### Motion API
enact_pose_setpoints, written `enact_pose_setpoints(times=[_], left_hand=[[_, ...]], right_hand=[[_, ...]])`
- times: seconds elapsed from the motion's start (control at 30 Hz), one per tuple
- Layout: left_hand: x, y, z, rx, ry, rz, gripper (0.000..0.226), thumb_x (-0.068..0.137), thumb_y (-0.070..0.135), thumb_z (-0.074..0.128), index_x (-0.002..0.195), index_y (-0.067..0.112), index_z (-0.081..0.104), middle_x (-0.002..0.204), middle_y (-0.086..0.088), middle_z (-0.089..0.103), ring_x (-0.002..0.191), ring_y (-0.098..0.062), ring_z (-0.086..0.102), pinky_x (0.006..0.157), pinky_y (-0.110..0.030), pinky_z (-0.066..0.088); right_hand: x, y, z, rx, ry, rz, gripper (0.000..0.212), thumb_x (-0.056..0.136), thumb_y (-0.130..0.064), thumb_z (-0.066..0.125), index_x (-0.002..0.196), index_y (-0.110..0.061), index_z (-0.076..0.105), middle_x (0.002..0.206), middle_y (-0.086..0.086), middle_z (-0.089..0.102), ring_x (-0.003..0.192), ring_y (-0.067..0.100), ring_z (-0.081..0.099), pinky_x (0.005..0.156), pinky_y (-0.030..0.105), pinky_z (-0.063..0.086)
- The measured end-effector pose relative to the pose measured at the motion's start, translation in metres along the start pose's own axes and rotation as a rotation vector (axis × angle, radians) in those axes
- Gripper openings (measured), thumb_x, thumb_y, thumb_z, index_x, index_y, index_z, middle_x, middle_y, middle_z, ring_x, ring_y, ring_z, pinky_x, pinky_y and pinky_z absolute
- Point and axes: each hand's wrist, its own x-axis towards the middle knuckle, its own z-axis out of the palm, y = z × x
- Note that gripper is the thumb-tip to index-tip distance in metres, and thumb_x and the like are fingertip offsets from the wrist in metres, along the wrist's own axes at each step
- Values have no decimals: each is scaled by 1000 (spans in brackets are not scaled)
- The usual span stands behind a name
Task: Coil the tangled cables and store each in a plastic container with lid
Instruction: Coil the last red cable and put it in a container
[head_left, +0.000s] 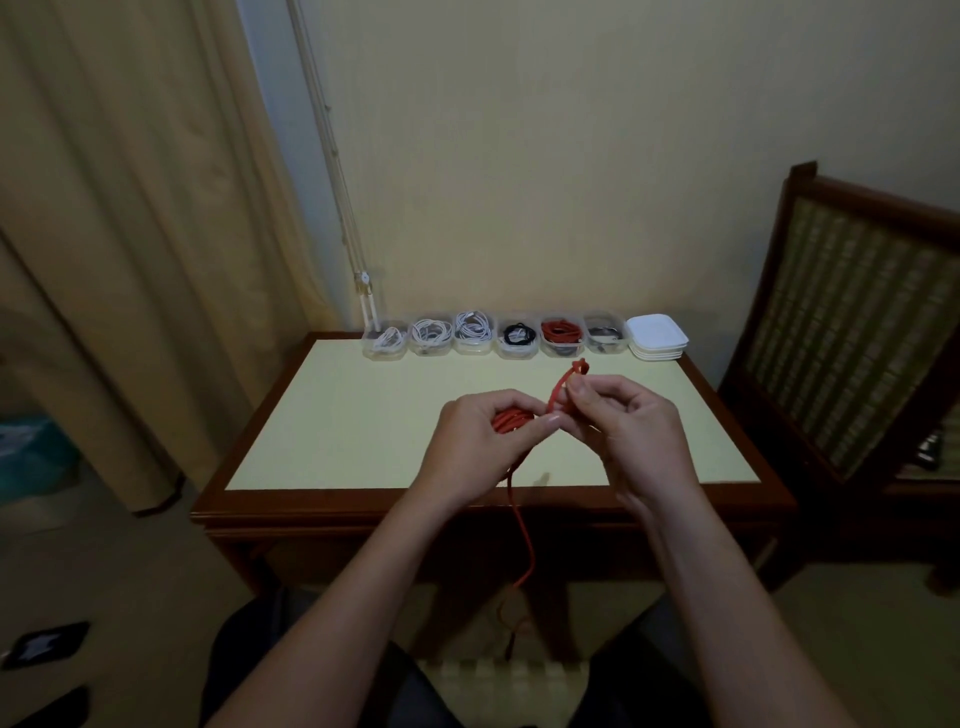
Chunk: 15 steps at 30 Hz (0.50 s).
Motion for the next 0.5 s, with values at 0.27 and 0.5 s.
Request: enact_pose_setpoints(times=[0.27, 0.5], left_hand=[[1, 2, 1, 45, -11, 19, 9, 88, 32, 75, 80, 31, 76, 63, 14, 66, 58, 0, 55, 58, -18, 42], [6, -7, -26, 6, 97, -118, 14, 90, 23, 70, 77, 24, 75, 69, 7, 69, 58, 0, 52, 57, -18, 40]], right_hand=[[1, -1, -2, -142, 10, 12, 16, 92, -15, 71, 101, -2, 69, 83, 11, 75, 75, 16, 71, 70, 30, 55], [7, -8, -36, -457, 53, -16, 29, 95, -39, 66, 86, -12, 73, 64, -3, 56, 64, 12, 48, 64, 28, 43]])
